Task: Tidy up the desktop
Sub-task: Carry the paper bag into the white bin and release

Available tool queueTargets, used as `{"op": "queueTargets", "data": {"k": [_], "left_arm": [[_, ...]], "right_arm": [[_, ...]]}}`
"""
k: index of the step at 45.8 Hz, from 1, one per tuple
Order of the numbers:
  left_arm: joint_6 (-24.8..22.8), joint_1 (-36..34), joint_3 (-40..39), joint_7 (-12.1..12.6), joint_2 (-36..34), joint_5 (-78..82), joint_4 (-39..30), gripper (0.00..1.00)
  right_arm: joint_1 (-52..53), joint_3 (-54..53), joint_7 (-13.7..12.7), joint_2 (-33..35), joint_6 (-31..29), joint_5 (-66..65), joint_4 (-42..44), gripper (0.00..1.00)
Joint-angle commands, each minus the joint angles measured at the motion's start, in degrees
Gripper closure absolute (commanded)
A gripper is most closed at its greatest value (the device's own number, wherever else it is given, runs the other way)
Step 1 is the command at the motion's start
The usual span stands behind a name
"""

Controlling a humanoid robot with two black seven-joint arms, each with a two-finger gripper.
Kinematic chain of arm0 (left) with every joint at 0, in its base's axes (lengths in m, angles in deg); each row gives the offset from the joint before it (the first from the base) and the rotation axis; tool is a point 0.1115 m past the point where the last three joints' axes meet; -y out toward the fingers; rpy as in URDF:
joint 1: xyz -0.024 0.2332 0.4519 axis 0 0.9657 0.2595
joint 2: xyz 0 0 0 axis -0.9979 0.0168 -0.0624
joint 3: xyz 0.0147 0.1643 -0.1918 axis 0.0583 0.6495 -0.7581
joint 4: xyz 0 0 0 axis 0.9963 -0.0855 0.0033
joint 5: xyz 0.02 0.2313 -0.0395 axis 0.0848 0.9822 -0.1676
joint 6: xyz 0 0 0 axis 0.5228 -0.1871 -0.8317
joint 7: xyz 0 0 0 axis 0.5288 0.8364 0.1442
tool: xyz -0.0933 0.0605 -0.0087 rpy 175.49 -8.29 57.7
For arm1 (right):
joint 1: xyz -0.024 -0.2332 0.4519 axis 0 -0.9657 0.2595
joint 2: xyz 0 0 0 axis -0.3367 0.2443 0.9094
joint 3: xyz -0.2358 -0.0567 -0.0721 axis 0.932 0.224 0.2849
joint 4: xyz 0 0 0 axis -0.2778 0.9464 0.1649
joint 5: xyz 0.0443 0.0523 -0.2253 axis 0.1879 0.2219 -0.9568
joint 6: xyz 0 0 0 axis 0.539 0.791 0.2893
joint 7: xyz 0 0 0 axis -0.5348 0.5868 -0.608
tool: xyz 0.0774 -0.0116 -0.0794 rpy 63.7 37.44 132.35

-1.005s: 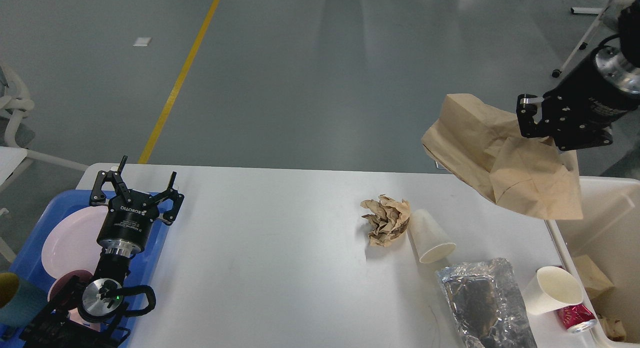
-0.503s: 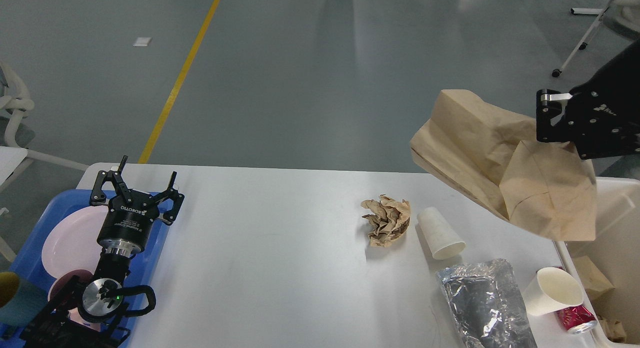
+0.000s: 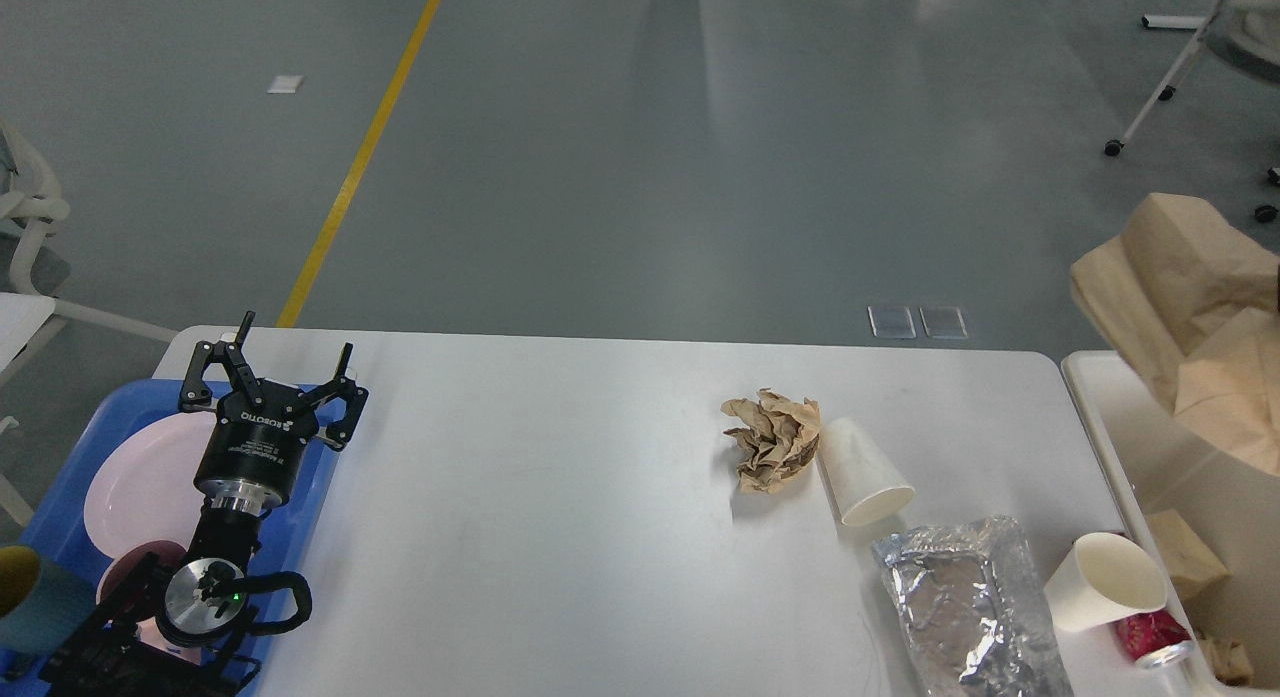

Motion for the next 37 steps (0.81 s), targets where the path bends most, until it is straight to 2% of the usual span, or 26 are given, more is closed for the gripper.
{"op": "queueTargets", "data": {"k": [1,5,10,19,30,34,37], "left_arm": [[0.0,0.0,0.0,-0.1,0.0,0.0,0.0,0.04],[0.0,0.0,0.0,-0.1,0.0,0.0,0.0,0.04],[0.0,0.0,0.0,-0.1,0.0,0.0,0.0,0.04],[0.0,0.0,0.0,-0.1,0.0,0.0,0.0,0.04],[0.0,0.0,0.0,-0.1,0.0,0.0,0.0,0.04],[0.0,0.0,0.0,-0.1,0.0,0.0,0.0,0.04],[0.0,0.0,0.0,-0.1,0.0,0.0,0.0,0.04]], "right_arm": [[-9.5,-1.2,-0.1,4.5,12.6,1.3,3.2,1.0],[-18.8,-4.5,-0.2,7.5,22.3,5.0,5.6,1.0],[-31.1,-9.2,-0.3,7.5,26.5,9.3,12.5,1.0],[-54.6,-24.1,-0.6,6.3,26.9,12.0,30.8,1.0],[-85.8,-40.3,-3.7,-6.4,27.0,12.0,63.0,1.0],[-91.5,-41.7,-4.8,-10.9,27.0,11.6,69.5,1.0],[-92.7,-41.8,-5.8,-12.2,27.4,11.4,70.2,1.0]]}}
